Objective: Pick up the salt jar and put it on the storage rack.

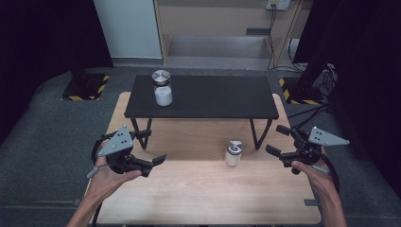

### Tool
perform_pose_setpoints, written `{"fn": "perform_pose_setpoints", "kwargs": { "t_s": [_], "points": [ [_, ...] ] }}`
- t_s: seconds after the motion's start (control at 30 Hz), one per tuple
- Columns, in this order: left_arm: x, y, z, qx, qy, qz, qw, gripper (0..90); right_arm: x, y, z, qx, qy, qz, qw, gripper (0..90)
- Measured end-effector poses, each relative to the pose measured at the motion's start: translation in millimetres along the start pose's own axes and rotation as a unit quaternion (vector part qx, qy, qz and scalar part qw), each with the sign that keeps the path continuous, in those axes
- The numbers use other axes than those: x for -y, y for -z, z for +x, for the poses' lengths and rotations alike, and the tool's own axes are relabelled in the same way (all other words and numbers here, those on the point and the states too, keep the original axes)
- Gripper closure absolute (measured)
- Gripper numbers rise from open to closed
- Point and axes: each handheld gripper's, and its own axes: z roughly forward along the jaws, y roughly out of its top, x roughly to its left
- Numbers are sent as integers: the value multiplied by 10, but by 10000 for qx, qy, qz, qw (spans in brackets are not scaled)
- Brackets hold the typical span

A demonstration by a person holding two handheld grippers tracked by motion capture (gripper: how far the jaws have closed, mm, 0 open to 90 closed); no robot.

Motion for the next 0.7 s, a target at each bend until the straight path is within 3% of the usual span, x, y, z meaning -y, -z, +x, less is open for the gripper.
{"fn": "perform_pose_setpoints", "kwargs": {
  "t_s": [0.2,0.47,0.7],
  "points": [
    [191,-93,-26,-59,40,44,10000,71,2,-7,3,4,1,24,10000,80],
    [397,-212,-115,-185,-58,153,9997,68,4,-11,6,5,0,29,10000,80],
    [678,-300,-139,-252,147,51,9996,66,8,-8,5,11,-5,33,10000,80]
  ]
}}
